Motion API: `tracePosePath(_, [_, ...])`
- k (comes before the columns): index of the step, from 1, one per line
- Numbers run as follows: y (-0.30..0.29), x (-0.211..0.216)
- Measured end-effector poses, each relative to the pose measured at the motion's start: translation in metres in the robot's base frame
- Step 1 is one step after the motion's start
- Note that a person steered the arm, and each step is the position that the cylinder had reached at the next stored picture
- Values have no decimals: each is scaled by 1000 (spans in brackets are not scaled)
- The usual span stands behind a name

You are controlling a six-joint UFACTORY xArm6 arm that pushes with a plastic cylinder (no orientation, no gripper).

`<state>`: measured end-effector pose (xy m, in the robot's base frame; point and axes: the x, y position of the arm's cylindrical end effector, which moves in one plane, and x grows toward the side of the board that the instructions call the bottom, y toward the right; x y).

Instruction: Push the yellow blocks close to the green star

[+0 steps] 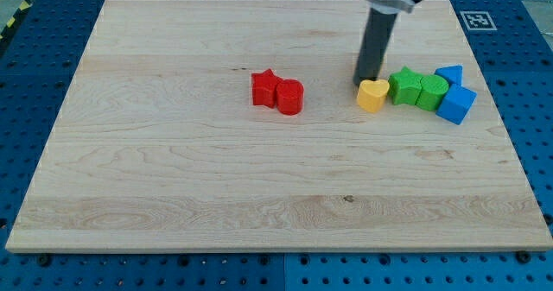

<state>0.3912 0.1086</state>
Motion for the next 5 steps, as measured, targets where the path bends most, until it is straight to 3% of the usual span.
tracePosePath(1, [-36,-21])
tracePosePath(2, [-27,-71])
tracePosePath(5, [31,-35])
